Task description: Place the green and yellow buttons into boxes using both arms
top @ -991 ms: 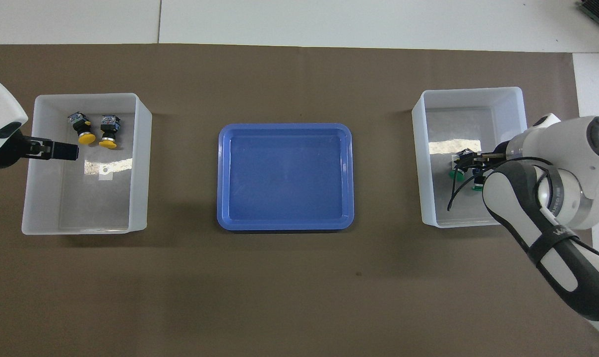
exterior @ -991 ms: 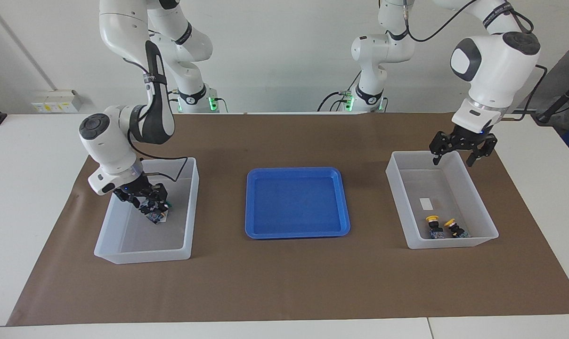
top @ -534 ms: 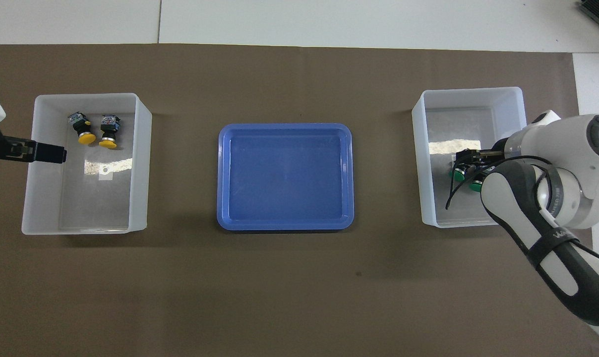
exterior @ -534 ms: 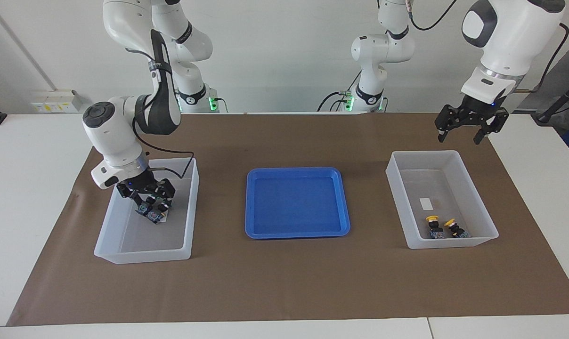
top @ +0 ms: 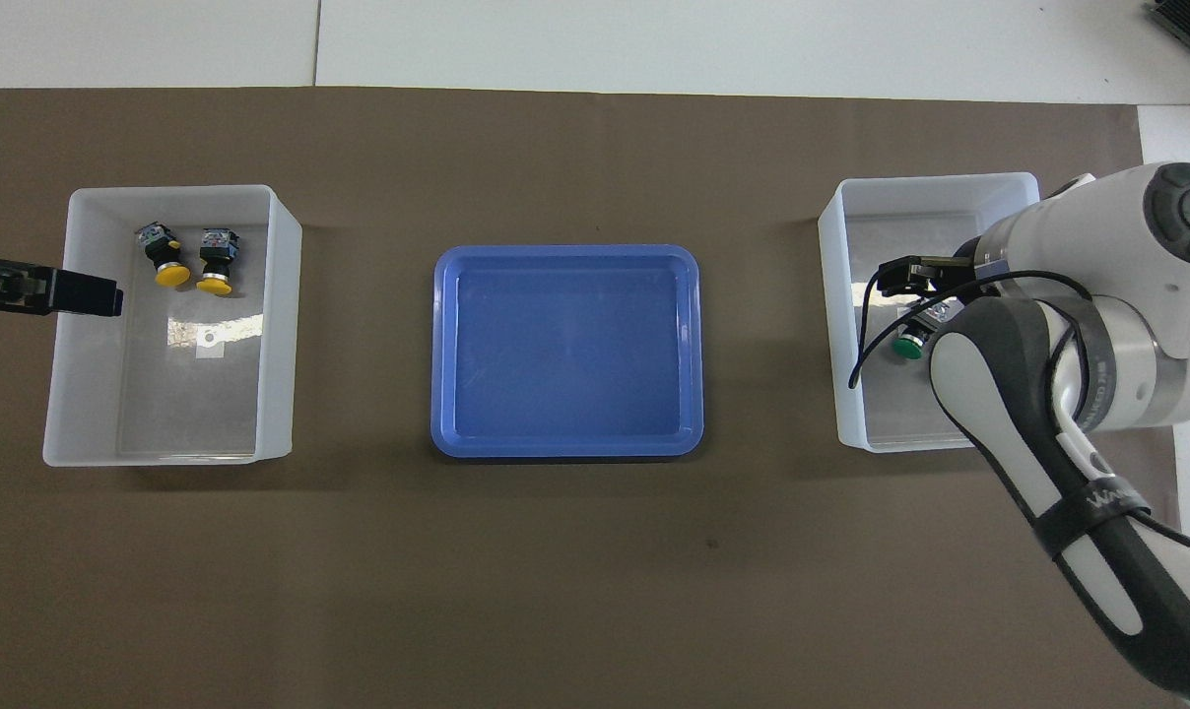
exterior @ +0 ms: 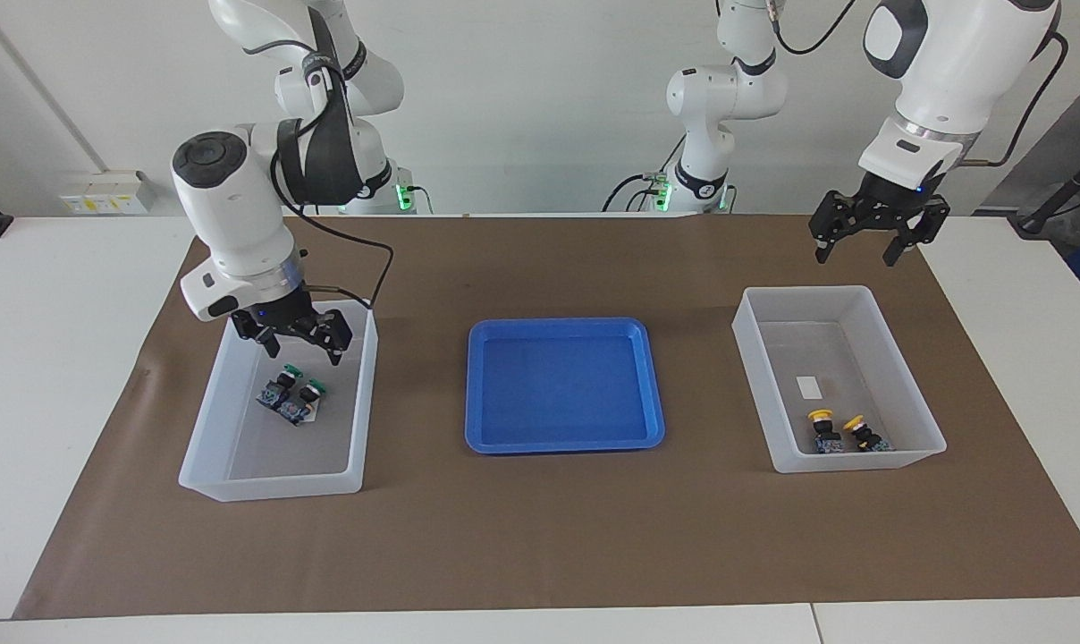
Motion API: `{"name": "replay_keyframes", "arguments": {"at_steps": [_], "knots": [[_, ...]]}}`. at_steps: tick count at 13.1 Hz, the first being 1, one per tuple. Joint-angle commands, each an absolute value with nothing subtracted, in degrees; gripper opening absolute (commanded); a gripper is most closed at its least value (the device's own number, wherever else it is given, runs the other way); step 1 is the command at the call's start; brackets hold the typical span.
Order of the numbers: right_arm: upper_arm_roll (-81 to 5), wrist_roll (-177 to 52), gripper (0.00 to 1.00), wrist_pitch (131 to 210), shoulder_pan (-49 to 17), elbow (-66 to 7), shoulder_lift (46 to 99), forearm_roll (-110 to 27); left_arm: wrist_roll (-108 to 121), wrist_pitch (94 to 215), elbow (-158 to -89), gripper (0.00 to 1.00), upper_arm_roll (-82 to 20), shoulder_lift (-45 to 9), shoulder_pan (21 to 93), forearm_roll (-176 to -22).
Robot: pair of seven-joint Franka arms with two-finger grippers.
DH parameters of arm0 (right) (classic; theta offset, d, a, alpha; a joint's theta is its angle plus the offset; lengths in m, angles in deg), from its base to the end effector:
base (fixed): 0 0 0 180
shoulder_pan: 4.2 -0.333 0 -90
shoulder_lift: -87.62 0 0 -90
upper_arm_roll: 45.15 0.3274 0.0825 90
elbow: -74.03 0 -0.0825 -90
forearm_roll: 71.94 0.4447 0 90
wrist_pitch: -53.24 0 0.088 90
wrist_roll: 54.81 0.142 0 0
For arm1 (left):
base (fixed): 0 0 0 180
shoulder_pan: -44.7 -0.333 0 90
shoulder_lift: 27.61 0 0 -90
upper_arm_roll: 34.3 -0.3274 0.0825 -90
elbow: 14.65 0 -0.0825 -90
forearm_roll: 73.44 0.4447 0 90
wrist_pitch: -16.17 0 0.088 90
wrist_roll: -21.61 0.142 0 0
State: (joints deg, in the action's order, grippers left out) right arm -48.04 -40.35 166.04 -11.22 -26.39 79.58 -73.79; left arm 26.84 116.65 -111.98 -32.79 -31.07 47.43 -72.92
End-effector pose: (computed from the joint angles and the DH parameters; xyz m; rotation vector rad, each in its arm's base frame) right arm 0.6723 0.0466 0.4483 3.1035 -0.2615 0.1261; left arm 0.6140 -0.0448 0.5861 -3.1140 0.2598 -0.1803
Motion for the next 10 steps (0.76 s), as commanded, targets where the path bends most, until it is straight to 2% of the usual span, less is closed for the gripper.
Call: {"name": "replay_keyframes", "arguments": {"at_steps": [1,5,10], "knots": [[-47.69,-41.44,1.00,161.71,-10.18,-25.81,84.09,-74.49,26.01,115.05,-111.16,1.00,-32.90,-30.69,48.04,-72.91],[-48.04,-41.62,1.00,156.35,-9.92,-24.94,88.57,-73.87,26.01,115.40,-111.33,1.00,-32.98,-30.78,47.96,-72.91],[-48.57,-43.19,1.00,145.10,-9.22,-19.23,89.46,-73.87,25.92,114.87,-110.98,1.00,-32.81,-30.69,48.04,-73.00]]}}
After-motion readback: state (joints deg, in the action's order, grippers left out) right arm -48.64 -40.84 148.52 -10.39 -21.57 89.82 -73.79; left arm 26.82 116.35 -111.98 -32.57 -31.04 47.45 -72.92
